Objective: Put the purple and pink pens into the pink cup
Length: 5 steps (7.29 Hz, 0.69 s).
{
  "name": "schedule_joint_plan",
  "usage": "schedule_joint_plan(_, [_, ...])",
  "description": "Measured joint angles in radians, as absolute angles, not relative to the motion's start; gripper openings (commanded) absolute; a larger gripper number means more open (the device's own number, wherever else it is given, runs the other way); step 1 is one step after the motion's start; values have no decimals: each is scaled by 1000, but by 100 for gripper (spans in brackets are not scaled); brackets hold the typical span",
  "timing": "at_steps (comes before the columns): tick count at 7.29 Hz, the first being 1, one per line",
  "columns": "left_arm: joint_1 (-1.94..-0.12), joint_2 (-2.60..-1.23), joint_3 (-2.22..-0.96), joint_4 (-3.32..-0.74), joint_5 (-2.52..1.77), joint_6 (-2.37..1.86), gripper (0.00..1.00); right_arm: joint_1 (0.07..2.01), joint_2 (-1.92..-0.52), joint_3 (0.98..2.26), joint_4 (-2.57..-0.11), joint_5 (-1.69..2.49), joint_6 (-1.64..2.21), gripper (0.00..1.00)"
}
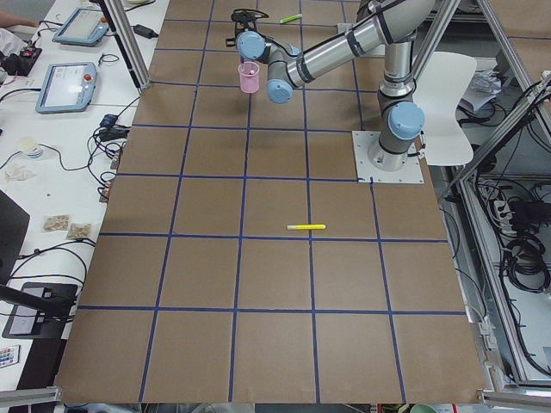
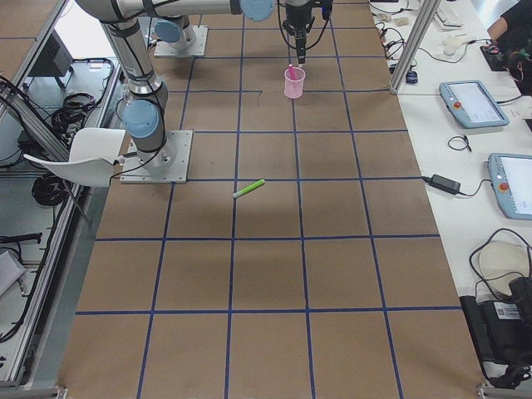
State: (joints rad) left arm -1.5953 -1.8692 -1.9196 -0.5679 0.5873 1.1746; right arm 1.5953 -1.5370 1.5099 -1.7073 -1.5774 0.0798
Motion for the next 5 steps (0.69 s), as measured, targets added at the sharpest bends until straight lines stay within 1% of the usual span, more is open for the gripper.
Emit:
schedule_joint_plan(4, [-1607, -1929, -1916, -510, 590, 1118, 0, 1595, -1537, 1511, -1707, -1577, 80, 100])
schedule_joint_plan(5, [-1607, -1939, -1916, -503, 591, 1115, 11, 1595, -1537, 1511, -1707, -1577, 80, 100])
